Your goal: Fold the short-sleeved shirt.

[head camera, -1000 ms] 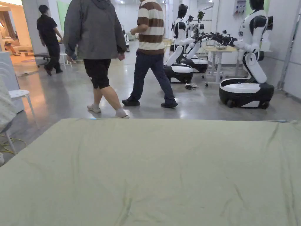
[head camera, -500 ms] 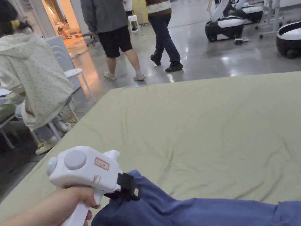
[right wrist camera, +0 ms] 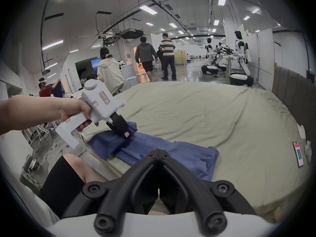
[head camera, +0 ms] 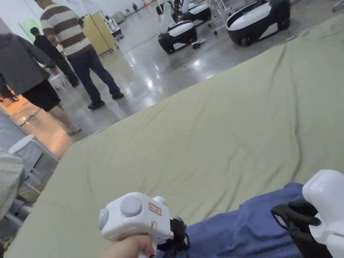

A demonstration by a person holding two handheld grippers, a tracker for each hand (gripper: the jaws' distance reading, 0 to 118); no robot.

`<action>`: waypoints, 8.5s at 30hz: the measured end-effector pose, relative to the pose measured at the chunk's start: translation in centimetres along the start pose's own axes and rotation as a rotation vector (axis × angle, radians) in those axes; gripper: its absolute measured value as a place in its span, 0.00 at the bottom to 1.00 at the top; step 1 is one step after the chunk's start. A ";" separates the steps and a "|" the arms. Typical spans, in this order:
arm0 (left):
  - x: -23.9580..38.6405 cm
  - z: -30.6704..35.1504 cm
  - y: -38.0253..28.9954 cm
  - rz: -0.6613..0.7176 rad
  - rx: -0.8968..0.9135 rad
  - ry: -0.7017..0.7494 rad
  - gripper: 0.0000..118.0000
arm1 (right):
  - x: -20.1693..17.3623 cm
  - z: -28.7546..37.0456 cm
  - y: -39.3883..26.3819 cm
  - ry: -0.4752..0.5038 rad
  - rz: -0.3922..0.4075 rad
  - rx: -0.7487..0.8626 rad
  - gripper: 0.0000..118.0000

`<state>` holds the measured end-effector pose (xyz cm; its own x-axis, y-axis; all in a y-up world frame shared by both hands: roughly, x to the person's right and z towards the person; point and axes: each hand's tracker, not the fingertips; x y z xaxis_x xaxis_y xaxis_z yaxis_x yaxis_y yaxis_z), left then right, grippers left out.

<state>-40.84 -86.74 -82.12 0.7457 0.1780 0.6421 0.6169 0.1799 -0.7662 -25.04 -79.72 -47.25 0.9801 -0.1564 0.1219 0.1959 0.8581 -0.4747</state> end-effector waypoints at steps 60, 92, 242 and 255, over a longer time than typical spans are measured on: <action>-19.2 -6.9 -4.6 0.204 0.276 -0.749 0.36 | 0.6 -1.5 -1.2 -0.120 -0.117 -0.025 0.00; -12.0 13.8 -1.0 0.137 0.184 -0.259 0.07 | 0.9 -3.1 -0.5 -0.048 -0.096 -0.087 0.00; -8.1 18.7 -11.4 -0.101 1.140 0.108 0.00 | -7.7 -4.2 8.4 -0.370 0.072 0.287 0.00; 0.3 19.7 -17.3 -0.117 1.321 0.164 0.00 | -6.6 1.2 6.5 -0.559 0.057 0.400 0.00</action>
<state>-56.21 -70.77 -68.22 0.7844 -0.0037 0.6202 0.0435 0.9978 -0.0491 -30.28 -72.55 -50.09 0.8045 0.0781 0.5888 0.0129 0.9888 -0.1488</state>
